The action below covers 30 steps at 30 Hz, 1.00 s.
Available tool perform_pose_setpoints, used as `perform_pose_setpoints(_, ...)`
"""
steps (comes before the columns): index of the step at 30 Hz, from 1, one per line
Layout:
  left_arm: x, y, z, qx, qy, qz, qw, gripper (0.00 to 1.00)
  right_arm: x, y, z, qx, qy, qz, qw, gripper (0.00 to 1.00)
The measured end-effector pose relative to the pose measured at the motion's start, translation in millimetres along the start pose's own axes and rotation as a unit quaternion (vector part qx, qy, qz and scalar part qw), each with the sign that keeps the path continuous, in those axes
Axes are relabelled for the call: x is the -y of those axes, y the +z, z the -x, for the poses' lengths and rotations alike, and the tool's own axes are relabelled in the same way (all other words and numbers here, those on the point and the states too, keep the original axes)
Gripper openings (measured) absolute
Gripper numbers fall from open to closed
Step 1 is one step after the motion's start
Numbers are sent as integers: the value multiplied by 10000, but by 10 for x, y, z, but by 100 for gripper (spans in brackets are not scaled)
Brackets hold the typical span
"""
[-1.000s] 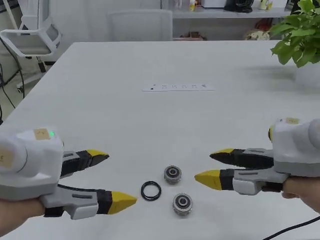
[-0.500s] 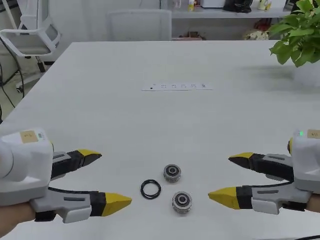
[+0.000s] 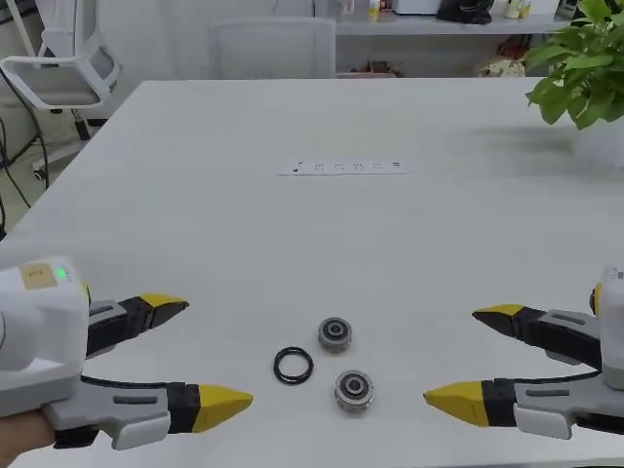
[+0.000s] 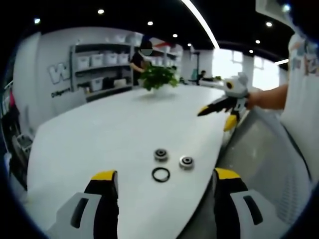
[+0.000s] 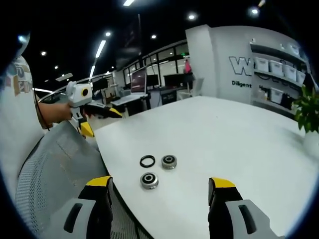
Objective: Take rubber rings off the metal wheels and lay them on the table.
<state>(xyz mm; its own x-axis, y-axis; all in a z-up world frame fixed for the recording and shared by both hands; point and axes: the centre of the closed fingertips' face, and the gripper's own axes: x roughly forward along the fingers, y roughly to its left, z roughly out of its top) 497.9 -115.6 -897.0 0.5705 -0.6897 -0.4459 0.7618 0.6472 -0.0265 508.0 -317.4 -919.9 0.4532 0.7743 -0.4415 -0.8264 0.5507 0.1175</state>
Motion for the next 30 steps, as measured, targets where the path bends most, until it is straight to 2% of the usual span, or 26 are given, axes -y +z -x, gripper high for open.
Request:
perform_pose_setpoints(10,-16,1,40,37,105,29,9999,79,-15,-37,-3,-80,-37,132,9999,79)
perform_pose_setpoints(30,-40,-29,62,-14,141,61,9999,79,-11,-28,27,-60,-75,72,9999,80)
